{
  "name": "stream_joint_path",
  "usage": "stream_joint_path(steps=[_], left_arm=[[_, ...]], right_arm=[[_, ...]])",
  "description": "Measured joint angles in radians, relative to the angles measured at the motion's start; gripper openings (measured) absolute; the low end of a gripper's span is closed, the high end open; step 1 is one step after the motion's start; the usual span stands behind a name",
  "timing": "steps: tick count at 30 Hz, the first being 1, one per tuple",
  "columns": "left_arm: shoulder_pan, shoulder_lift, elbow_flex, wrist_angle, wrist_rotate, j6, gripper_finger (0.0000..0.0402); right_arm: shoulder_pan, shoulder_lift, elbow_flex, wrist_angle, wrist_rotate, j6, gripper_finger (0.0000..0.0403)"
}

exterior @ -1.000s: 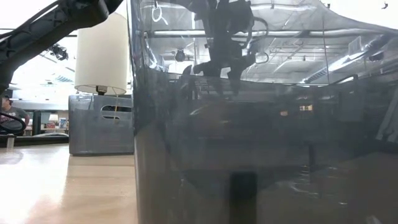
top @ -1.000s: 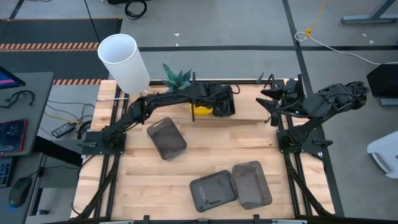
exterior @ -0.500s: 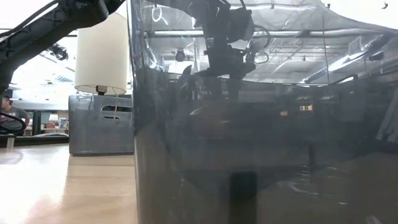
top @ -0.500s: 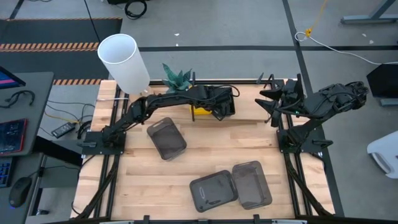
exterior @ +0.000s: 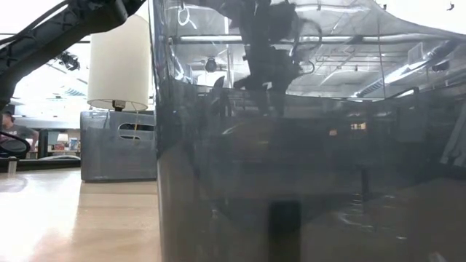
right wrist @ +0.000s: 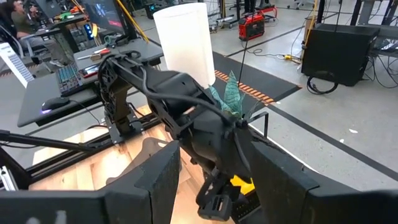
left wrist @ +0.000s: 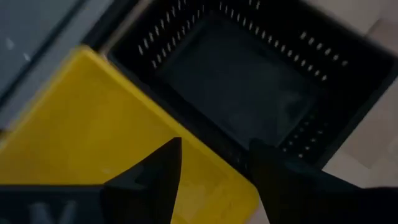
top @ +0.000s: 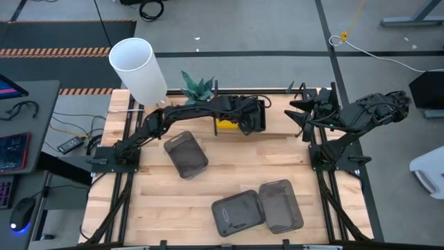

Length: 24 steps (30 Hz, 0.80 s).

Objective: Stack baskets on shelf by color
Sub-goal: Stack the top left gray bin on the bottom center gray bin

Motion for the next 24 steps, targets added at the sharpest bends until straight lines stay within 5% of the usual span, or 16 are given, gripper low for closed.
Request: stream_joint_path(steps=[10, 16, 24], left_arm=[[-0.103, -0.069, 0.032, -0.009, -0.151, 0.203, 0.0187], [-0.219, -0.103, 0.032, -0.135, 0.06, 0.359, 0.018], [-0.329, -0.103, 0.013, -0.2, 0.033, 0.29, 0.0137]], right_arm=[[0.0, 0.0, 0.0, -0.005, 0.0, -0.004, 0.0197], [0.001, 0.0, 0.0, -0.032, -0.036, -0.005, 0.0197], [0.002, 0.001, -0.075, -0.058, -0.152, 0.064, 0.0197]])
